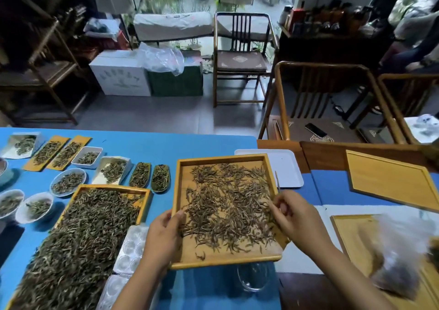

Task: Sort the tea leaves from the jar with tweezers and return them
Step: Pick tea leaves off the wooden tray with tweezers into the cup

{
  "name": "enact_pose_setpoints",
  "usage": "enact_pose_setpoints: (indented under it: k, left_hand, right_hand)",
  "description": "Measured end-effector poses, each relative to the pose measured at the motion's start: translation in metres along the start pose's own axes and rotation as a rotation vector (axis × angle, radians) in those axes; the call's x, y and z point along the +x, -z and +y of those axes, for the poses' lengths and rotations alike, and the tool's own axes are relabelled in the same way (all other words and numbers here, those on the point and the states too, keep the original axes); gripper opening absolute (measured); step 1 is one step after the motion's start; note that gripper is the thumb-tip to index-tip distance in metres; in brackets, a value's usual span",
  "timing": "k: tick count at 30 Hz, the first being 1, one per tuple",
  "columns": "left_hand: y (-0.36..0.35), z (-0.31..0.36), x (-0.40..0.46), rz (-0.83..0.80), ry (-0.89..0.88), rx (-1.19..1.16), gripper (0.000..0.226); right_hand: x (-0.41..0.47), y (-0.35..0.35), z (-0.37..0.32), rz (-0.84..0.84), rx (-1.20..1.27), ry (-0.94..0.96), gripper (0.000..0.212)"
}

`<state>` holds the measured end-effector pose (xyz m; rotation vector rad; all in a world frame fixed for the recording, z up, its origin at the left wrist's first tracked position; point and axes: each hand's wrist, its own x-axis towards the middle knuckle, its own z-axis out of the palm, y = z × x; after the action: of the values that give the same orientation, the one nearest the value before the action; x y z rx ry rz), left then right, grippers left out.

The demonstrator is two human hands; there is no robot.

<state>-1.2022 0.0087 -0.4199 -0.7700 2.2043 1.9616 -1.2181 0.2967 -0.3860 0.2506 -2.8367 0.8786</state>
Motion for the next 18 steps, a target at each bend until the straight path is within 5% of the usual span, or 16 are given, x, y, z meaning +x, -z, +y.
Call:
enact_pose_setpoints:
  k: [9,12,18]
  left_hand:
    - [-0.004,0.004,0.011,0.032,0.025,0.006,0.018]
    - [-0.007,0.002,0.016,0.064,0.043,0.007,0.019]
    - [-0.009,0.0,0.023,0.124,0.072,-0.004,0.018]
  right_hand:
    - [0.011,0.0,0.013,-0.018,0.115,0.094,0.026]
    - [0.019,-0.003,0.025,0.028,0.191,0.027,0.005]
    - [0.05,-0.025,0.088,0.022,0.315,-0.255,0.007]
